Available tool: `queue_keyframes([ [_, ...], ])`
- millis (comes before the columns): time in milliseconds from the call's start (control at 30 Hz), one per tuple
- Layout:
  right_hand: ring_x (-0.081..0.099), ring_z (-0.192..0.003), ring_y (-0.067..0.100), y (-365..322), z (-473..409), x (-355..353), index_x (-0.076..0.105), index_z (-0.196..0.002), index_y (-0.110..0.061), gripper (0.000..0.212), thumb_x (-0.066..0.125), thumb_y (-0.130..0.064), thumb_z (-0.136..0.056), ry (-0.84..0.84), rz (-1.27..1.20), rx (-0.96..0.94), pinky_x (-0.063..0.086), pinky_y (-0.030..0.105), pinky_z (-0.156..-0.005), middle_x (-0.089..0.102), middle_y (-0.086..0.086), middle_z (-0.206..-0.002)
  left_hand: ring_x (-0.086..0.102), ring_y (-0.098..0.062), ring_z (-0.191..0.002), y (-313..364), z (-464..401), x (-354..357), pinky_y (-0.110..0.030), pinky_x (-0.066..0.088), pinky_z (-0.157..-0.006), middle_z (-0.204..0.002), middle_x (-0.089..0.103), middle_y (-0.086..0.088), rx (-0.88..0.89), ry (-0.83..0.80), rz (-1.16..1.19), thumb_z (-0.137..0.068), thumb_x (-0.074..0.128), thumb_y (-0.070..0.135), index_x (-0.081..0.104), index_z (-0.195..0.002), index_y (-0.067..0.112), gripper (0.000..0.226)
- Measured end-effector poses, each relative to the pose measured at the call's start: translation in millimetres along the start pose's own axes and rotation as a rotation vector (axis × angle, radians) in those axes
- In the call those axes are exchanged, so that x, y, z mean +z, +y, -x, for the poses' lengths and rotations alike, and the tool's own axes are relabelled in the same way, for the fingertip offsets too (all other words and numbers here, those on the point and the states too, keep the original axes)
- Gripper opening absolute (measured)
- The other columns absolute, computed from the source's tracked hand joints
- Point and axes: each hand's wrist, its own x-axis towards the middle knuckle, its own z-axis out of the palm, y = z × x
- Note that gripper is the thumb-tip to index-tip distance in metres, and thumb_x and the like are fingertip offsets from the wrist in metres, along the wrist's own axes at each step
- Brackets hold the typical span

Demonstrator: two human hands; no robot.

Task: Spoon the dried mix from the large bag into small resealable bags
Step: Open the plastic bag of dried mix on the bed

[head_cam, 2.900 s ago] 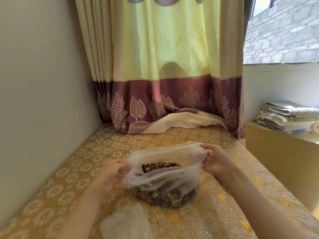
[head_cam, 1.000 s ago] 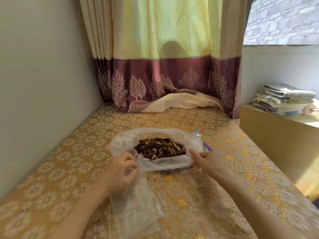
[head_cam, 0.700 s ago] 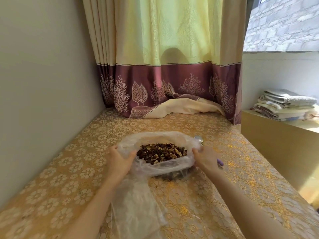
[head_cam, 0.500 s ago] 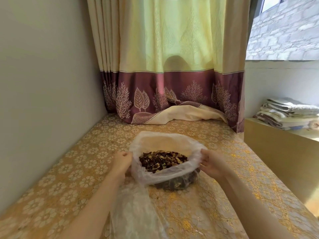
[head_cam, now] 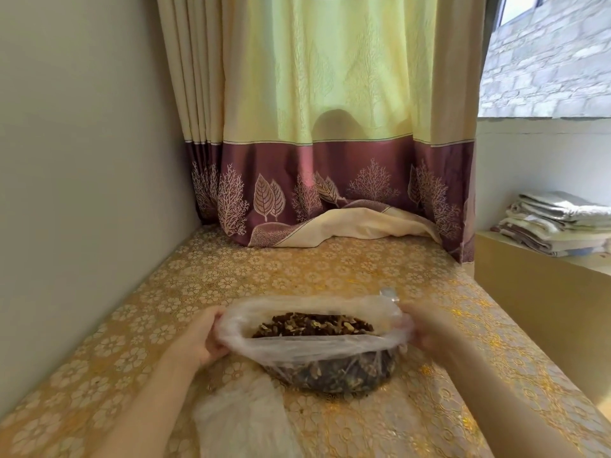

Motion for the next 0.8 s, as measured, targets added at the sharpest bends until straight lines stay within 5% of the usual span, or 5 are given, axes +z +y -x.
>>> queue_keyframes([
  [133,0.058,-0.088,0.022,-3.4,-3.2,-2.3,0.063,-0.105,-0.005,0.035,0.056,-0.037,-0.093,0.282,0.640,-0.504,0.047,0.036,-0.075,0.064,0.009,-0.098,0.053,-0.016,-0.081,8.3,-12.5,2.4,-0.027,0.044,-0.058,-0.105,0.055,-0.011,0.419,0.256,-0.493,-0.089,0.051,0.008,0.051,-0.115,0.006,0.026],
  [233,0.040,-0.130,0.024,-11.9,-1.4,8.6,0.049,-0.135,-0.019,0.052,0.050,-0.050,-0.093,0.123,1.003,-0.686,0.034,0.041,-0.107,0.046,0.006,-0.140,0.046,-0.009,-0.097,13.4,-14.1,19.5,-0.023,0.042,-0.077,-0.120,0.050,-0.003,0.840,0.226,-0.874,-0.090,0.052,0.012,0.053,-0.118,0.018,0.028],
  [400,0.051,-0.121,0.019,-2.6,-12.2,29.0,0.053,-0.133,-0.022,0.038,0.049,-0.035,-0.098,-0.026,1.365,-0.688,0.044,0.030,-0.092,0.052,0.001,-0.137,0.044,-0.006,-0.120,3.4,-27.6,42.4,-0.032,0.039,-0.103,-0.135,0.044,0.013,0.860,-0.025,-1.572,-0.090,0.052,0.040,0.045,-0.132,0.037,0.042],
  [633,0.039,-0.041,0.005,-6.7,-33.9,30.7,0.050,-0.063,-0.014,0.033,0.053,-0.016,-0.096,-0.090,0.576,-0.333,0.030,0.014,-0.040,0.046,-0.004,-0.052,0.064,-0.016,-0.071,-5.5,-51.2,42.7,-0.019,0.051,-0.061,-0.084,0.067,-0.006,0.540,-0.097,-0.831,-0.094,0.049,0.024,0.064,-0.088,0.015,0.019],
  [800,0.044,-0.050,0.016,-23.9,-50.1,47.5,0.055,-0.099,-0.001,0.010,0.054,-0.010,-0.094,-0.169,0.205,-0.047,0.038,0.026,-0.041,0.048,0.011,-0.074,0.047,-0.013,-0.050,12.4,-59.0,55.8,-0.016,0.041,-0.040,-0.060,0.054,-0.005,0.287,-0.120,-0.407,-0.096,0.047,0.022,0.059,-0.086,-0.003,0.029],
])
